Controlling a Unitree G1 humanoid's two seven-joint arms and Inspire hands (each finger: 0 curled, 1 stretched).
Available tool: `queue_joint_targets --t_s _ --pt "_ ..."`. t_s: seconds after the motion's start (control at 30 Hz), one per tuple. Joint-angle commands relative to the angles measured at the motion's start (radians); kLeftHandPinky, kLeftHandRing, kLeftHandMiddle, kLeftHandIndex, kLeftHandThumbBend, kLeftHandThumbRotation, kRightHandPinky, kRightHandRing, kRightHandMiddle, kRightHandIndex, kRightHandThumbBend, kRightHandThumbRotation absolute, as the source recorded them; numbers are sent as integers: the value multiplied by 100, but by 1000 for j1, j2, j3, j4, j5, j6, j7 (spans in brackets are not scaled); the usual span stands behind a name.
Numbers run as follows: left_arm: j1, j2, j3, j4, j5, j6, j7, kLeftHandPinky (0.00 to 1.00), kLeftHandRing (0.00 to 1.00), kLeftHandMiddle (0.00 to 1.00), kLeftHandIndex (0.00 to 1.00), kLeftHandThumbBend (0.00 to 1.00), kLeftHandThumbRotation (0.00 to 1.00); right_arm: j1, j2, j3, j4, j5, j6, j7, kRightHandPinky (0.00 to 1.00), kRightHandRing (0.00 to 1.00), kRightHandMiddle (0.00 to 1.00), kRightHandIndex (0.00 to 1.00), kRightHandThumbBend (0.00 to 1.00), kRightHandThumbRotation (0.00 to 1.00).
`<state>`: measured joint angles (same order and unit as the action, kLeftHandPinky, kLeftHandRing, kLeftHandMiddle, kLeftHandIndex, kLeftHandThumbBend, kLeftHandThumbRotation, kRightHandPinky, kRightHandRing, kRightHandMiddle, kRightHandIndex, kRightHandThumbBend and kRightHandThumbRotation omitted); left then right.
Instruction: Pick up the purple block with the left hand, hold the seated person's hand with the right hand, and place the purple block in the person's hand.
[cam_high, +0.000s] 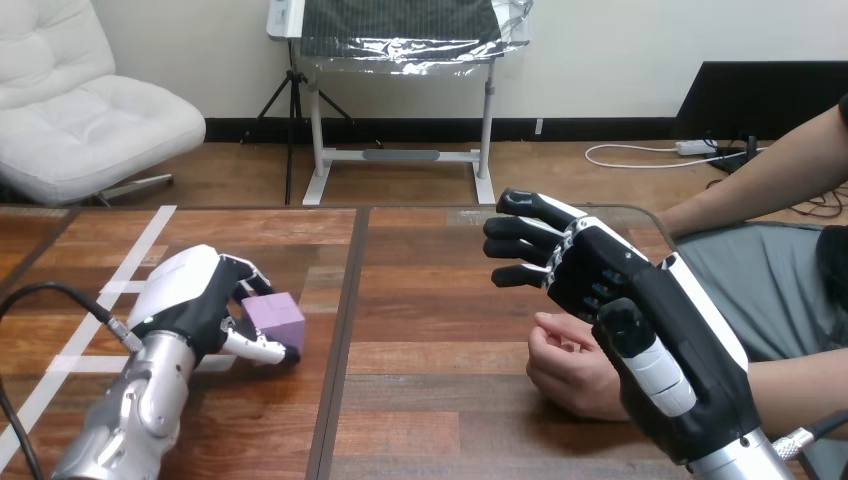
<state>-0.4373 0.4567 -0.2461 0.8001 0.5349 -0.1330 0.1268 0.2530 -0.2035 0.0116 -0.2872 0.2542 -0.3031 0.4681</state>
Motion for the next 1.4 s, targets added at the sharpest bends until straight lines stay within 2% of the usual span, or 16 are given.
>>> queue_joint_targets --t_s 0.0,0.3,0.5,0.83,1.17,1.37 --pt "9 17 43 -166 -28 5 3 19 26 36 49 67 0 -103 -21 -37 37 -27 -42 -14 73 80 80 84 98 84" --pt "83 8 89 -336 -67 35 -16 16 23 33 49 66 0 -143 -47 -69 79 -41 -18 -10 76 81 81 83 96 81" --pt "134 5 114 -452 -87 44 -28 16 22 33 49 65 0 -172 -79 -90 114 -94 -30 -29 79 82 82 83 98 81" --pt "215 -15 160 -619 -129 48 -33 16 23 33 48 65 0 -247 -154 -126 232 -166 -110 -29 79 83 84 85 94 82" --pt "286 -33 192 -768 -167 78 -42 24 31 39 47 64 0 -315 -231 -148 363 -230 -183 -43 78 83 85 86 91 77" --pt "324 -40 208 -850 -189 89 -49 26 33 40 47 63 0 -348 -270 -154 436 -263 -228 -53 78 83 85 86 91 75"
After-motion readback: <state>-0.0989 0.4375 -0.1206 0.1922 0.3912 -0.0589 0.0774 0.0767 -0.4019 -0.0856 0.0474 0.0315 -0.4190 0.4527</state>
